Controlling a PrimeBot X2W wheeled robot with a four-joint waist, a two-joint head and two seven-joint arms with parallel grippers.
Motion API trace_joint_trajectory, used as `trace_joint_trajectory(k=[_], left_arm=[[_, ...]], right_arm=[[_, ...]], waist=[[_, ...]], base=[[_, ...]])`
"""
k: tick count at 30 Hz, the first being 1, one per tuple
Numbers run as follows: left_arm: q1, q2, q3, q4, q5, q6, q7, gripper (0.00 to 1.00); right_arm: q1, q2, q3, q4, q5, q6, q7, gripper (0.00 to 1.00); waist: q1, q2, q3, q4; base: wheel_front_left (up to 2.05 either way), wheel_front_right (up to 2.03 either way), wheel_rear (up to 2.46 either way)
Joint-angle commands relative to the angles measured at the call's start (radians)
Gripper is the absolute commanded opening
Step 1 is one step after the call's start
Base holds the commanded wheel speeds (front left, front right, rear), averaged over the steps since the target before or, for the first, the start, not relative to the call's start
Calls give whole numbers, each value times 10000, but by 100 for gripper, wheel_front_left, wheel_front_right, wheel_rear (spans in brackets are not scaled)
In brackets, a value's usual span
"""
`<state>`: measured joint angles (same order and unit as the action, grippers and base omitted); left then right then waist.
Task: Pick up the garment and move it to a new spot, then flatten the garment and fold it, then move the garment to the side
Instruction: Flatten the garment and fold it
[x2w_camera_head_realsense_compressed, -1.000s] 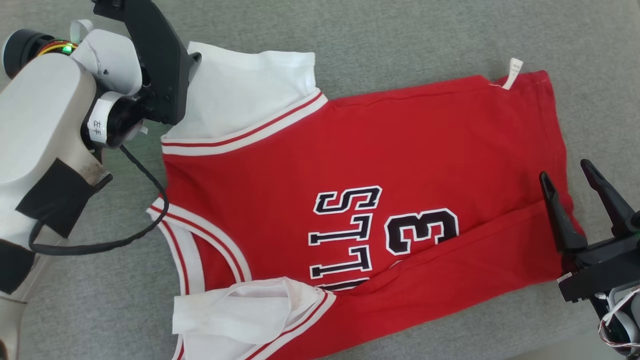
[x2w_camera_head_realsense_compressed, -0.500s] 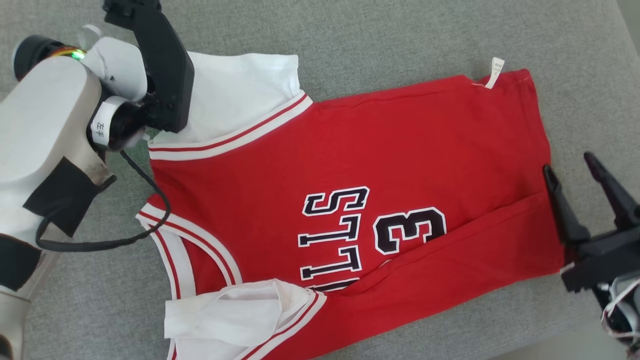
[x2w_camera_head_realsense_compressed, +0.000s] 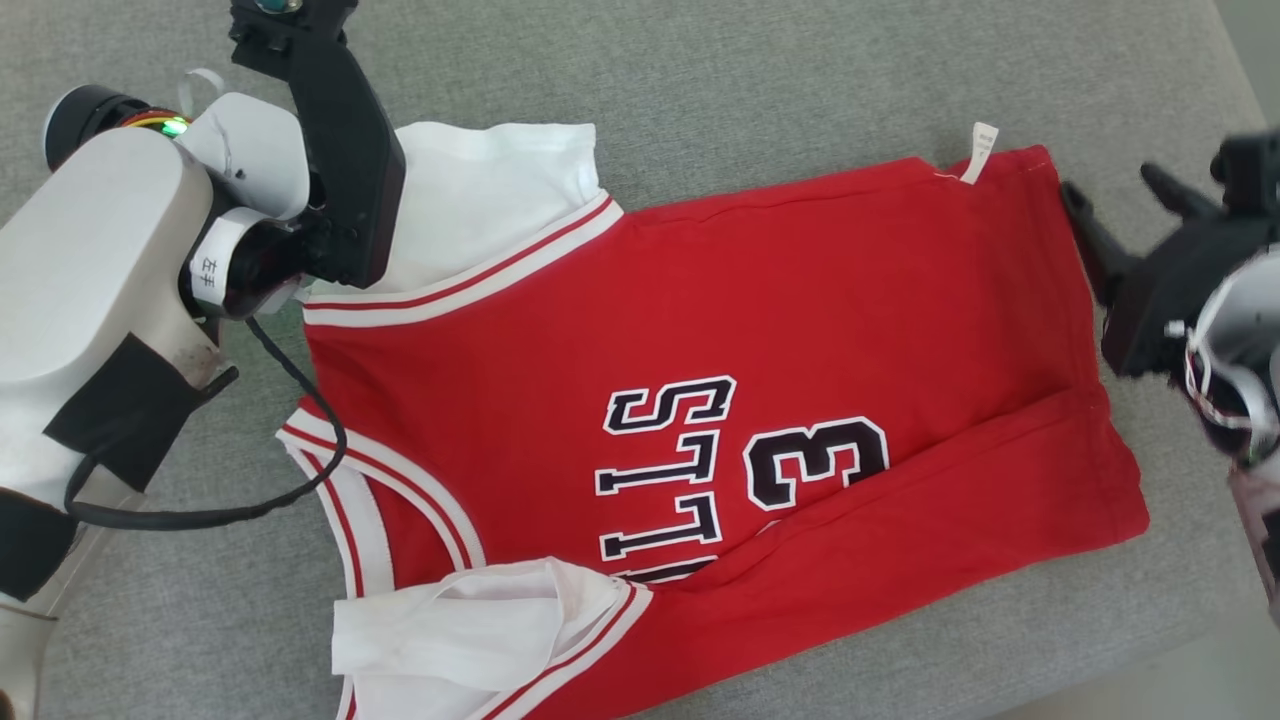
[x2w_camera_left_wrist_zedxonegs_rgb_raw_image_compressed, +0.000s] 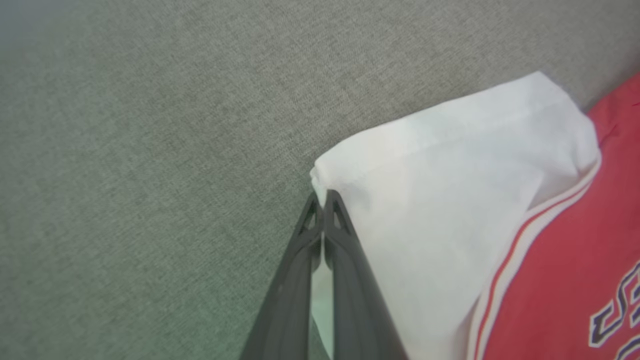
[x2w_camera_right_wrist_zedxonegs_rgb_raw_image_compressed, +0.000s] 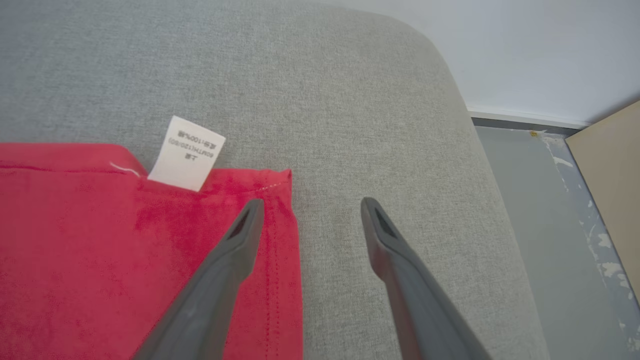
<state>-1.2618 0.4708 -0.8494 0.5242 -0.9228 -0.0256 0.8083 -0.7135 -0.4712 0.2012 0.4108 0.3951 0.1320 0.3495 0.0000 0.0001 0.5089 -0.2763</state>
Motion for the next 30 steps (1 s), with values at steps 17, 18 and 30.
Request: trace_joint_trajectory(k=[17,18,30], left_arm=[[-232,140,-75,-583,121,118,64,0],[-238,148,-75,-597,128,121,49,0],[-464,358,23,-617,442,-312,-1050,0]], right_arm=[[-1221,562,-302,1434,-693,-22,1132,0],[-1241,521,-259,1459,-692,-22,1094,0],[-1493,209,-283,1749,-279,-22,375,0]], waist=[[0,-1,219,347],[0,-1,230,365],[0,-1,239,636]], base=[[0,0,0],[0,0,0],[0,0,0]])
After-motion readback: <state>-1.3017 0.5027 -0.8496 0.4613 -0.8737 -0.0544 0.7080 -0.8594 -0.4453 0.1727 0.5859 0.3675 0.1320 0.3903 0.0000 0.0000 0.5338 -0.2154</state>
